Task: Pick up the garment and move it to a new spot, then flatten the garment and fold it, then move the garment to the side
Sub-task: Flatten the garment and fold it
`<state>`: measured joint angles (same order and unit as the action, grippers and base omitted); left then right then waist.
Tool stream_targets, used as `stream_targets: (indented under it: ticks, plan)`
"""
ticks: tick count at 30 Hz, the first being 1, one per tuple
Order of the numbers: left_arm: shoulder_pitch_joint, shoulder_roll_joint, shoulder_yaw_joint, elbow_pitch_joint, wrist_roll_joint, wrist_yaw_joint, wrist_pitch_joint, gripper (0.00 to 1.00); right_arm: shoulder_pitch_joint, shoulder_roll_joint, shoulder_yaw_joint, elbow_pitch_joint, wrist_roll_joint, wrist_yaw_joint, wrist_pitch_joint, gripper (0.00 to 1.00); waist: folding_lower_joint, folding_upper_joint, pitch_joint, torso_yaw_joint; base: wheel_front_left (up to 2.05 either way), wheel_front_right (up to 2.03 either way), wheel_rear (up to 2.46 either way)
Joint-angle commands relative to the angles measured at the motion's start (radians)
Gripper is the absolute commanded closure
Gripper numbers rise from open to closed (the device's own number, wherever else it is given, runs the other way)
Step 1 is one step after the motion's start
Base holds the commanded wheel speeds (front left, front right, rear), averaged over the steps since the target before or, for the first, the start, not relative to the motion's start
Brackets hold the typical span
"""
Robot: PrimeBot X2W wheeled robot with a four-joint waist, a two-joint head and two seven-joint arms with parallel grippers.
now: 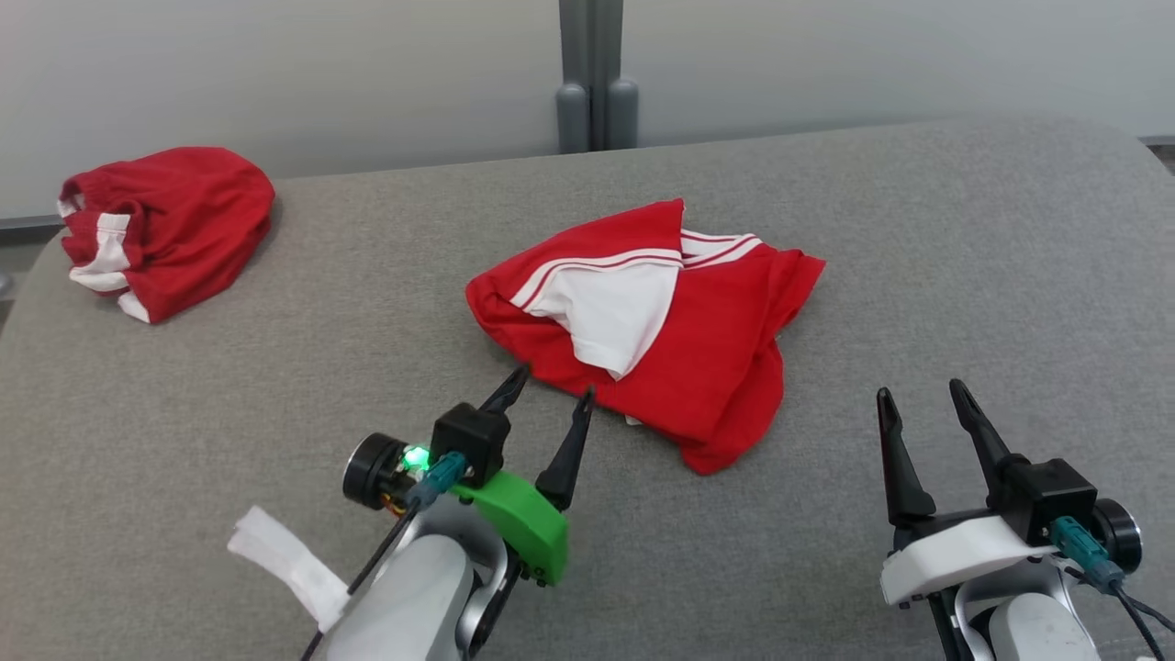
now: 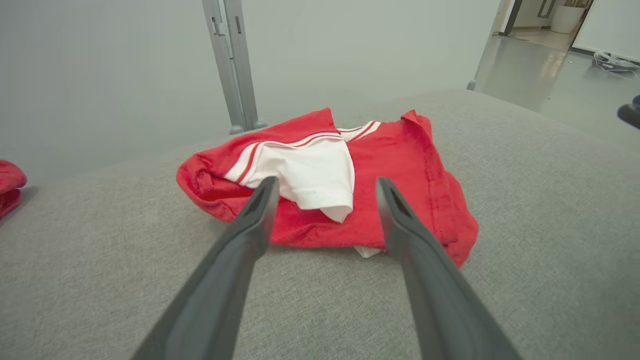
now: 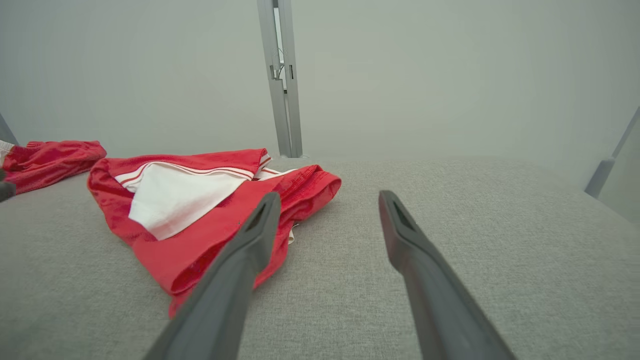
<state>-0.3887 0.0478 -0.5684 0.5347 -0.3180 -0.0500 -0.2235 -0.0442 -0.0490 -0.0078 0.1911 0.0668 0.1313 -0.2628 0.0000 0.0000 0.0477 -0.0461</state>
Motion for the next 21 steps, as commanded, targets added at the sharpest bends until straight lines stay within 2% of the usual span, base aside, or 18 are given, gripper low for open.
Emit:
stream_targets:
  ticks: [1,7,19,20,21]
  plan:
    - [-0.042,0.005,-0.021,0.036,-0.028,0.005,0.013,0.0,-0.019,-0.002,0.007,-0.002,0.003,-0.001,-0.003,0.0,0.0,0.0,0.062,-0.065,0.0,0.0,0.0]
    - [-0.174,0.005,-0.107,0.181,-0.094,0.05,0.032,0.0,-0.051,-0.003,0.012,0.0,0.014,-0.001,-0.003,0.0,0.0,0.0,0.126,-0.133,0.0,0.0,0.0]
    - [-0.33,0.005,-0.188,0.397,-0.209,0.101,0.046,0.02,-0.087,-0.003,0.031,-0.009,0.047,-0.001,-0.003,0.0,0.0,0.0,0.178,-0.195,0.0,0.0,0.0]
    - [-0.339,0.005,-0.195,0.411,-0.213,0.107,0.046,0.53,-0.086,-0.003,0.028,-0.01,0.048,-0.001,-0.003,0.0,0.0,0.0,0.181,-0.198,0.0,0.0,0.0]
    - [-0.345,0.005,-0.2,0.419,-0.218,0.11,0.044,0.66,-0.086,-0.002,0.026,-0.011,0.05,-0.001,-0.003,0.0,0.0,0.0,0.182,-0.199,0.0,0.0,0.0]
